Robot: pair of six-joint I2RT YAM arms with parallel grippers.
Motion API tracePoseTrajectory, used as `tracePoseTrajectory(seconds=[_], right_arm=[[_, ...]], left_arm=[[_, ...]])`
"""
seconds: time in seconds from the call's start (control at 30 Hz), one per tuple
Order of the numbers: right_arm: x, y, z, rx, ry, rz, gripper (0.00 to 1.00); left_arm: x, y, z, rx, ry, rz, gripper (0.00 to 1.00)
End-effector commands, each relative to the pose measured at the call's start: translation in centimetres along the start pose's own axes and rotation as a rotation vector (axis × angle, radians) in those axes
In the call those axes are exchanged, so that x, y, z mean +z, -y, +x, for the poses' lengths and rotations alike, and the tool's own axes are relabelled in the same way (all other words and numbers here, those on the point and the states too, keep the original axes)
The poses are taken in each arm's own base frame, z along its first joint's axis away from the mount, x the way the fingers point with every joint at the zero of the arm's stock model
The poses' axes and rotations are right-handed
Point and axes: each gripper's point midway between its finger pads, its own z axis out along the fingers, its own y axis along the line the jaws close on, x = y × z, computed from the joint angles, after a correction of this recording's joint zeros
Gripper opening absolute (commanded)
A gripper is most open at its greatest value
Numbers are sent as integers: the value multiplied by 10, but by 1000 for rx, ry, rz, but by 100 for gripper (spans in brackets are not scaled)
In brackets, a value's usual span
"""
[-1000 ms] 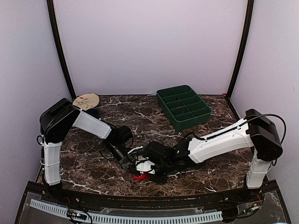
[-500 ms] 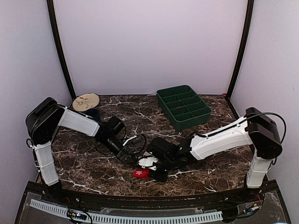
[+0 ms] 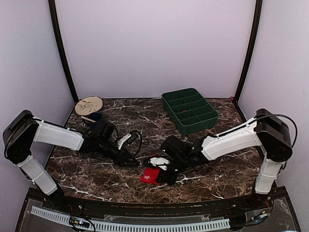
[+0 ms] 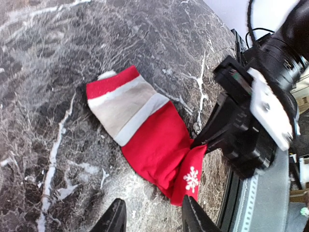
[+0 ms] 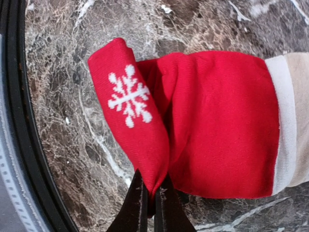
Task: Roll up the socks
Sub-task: Roll the sock at the center of the board.
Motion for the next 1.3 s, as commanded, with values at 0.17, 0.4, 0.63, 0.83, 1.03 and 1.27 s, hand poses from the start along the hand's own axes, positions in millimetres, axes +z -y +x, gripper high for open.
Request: tracePoseTrajectory(seconds=[0.17, 0.4, 0.63, 0.83, 1.03, 1.27], right_arm=[[-6, -12, 7, 189, -9, -239, 0], [-10, -17, 10, 265, -36, -363, 0], [-10, -18, 13, 308, -46, -423, 0], [-10, -19, 13, 318, -52, -443, 0], [-11, -19, 12, 323, -49, -452, 0], [-12, -19, 11, 321, -49, -460, 0]], left_arm=[[4, 26, -3, 299, 107, -138, 44], [10, 50, 4, 478, 115, -137, 46], [20, 68, 22, 661, 52, -75, 48], [28, 77, 34, 740, -6, -20, 48], [41, 87, 44, 803, -79, 37, 48], [53, 80, 39, 857, -113, -17, 48]])
